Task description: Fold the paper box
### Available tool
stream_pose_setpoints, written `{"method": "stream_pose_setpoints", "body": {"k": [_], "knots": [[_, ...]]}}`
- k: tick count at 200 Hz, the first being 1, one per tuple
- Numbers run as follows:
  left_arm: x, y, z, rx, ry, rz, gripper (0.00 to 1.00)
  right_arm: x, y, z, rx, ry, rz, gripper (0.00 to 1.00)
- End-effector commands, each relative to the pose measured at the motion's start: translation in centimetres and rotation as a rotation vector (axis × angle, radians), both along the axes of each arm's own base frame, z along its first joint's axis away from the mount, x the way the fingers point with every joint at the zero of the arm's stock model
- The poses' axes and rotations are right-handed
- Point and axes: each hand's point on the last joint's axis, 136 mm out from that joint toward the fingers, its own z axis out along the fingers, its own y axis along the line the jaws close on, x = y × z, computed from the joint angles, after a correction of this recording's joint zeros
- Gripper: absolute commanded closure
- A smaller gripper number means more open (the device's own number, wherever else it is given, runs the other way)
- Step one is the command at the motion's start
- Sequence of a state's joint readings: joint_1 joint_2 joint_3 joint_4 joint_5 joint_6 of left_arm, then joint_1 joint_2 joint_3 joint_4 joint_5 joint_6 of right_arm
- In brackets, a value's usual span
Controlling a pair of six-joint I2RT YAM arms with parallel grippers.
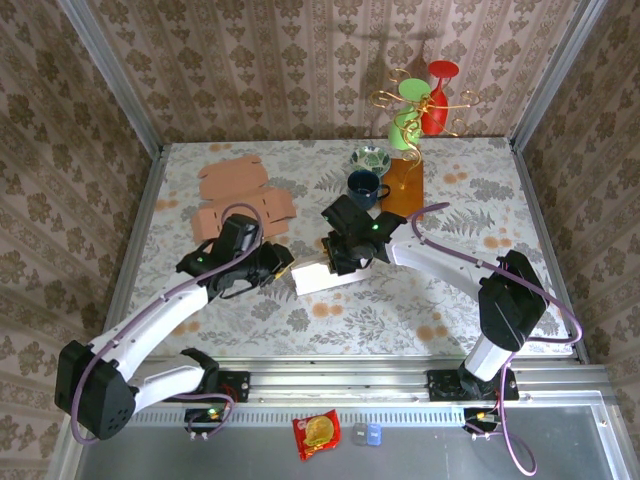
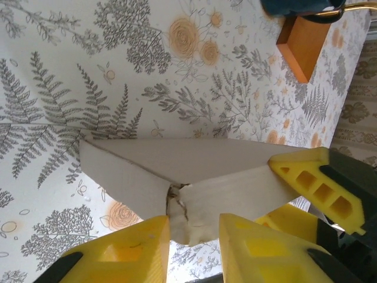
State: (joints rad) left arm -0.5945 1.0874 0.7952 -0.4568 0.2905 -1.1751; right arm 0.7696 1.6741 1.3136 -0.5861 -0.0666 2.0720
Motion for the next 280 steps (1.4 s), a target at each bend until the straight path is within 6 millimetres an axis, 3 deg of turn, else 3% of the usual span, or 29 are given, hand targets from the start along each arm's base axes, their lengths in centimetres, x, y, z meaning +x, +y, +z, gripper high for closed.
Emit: {"method": "stream_pose_setpoints", "body": {"k": [1,82,153,206,247,280], "knots": [[-0.7,0.0,-1.1,-0.001,0.046,-0.011,0.72,-1.1,-2.3,-2.6,-0.082,0.087,-0.081,0.64],[-1.8,1.8,-2.8,0.090,0.054,-0.017,0.78,-1.2,-2.4,-2.8,-0.083,0.094,-0.084,0.64],[-1.9,2.3,-4.6,-0.022,0.033,0.055,0.79,-1.3,-2.4,-3.0,-0.082,0.094,-0.080,0.64],[-2.6,2.7,-6.0,-0.055,0.043,0.073,0.85,-1.4,-2.4,-3.1,-0.081,0.091,-0.070,0.62],[-2.5,2.6,-5.8,-0.044,0.039,0.061,0.87,-0.1,-3.0,0.1,-0.079,-0.031,-0.002,0.45],[-2.3,2.4,-5.5,-0.038,0.032,0.050,0.87,0.7,-5.4,3.3,-0.066,-0.181,0.085,0.36]]}}
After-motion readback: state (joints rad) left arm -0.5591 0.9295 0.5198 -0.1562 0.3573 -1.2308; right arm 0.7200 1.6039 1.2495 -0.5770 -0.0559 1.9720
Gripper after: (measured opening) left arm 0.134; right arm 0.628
